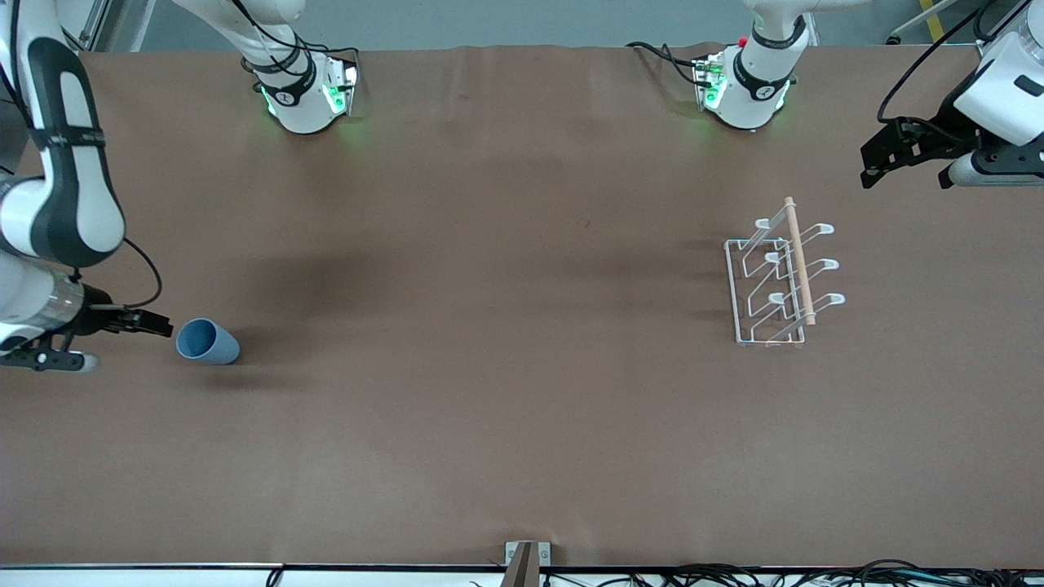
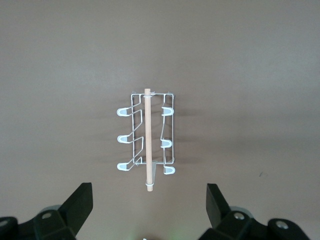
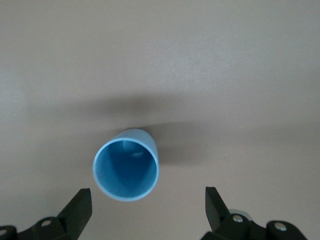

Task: Hang cup on cup holder
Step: 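Close the right gripper on the light-blue cup's side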

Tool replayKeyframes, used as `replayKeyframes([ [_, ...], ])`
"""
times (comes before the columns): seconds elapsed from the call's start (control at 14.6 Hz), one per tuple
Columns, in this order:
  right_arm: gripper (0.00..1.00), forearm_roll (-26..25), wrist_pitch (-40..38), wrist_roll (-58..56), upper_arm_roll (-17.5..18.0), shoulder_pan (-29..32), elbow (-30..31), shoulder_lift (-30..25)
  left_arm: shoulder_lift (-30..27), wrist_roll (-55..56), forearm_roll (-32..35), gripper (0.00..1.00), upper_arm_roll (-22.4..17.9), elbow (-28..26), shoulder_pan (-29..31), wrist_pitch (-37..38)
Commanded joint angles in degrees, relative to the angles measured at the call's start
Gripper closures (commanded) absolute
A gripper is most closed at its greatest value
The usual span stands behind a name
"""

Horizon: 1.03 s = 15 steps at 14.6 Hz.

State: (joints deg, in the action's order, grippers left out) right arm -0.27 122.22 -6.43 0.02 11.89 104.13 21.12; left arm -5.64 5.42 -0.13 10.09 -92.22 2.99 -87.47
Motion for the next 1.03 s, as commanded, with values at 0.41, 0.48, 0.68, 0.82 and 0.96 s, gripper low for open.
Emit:
replayKeyframes([
  [0.41, 0.04, 0.36, 4.86, -0.87, 0.95, 1.12, 1.42, 6.04, 0.28, -1.64, -0.23, 0.00, 0.10, 0.81, 0.17, 2.30],
  [0.48, 0.06, 0.36, 5.22, -0.87, 0.95, 1.12, 1.51, 6.48, 0.28, -1.64, -0.23, 0.00, 0.10, 0.82, 0.17, 2.31],
  [0.68, 0.20, 0.36, 5.92, -0.87, 0.95, 1.21, 1.51, 7.71, 0.28, -1.91, -0.49, 0.00, 0.02, 0.64, 0.26, 2.48],
  [0.82, 0.55, 0.36, 5.84, -0.78, 0.95, 1.12, 1.51, 7.71, 0.28, -1.91, -0.58, 0.00, 0.02, 0.73, 0.26, 2.48],
  [0.96, 0.90, 0.53, 5.92, -0.69, 0.95, 1.12, 1.42, 7.71, 0.37, -1.91, -0.66, 0.00, 0.02, 0.73, 0.35, 2.57],
])
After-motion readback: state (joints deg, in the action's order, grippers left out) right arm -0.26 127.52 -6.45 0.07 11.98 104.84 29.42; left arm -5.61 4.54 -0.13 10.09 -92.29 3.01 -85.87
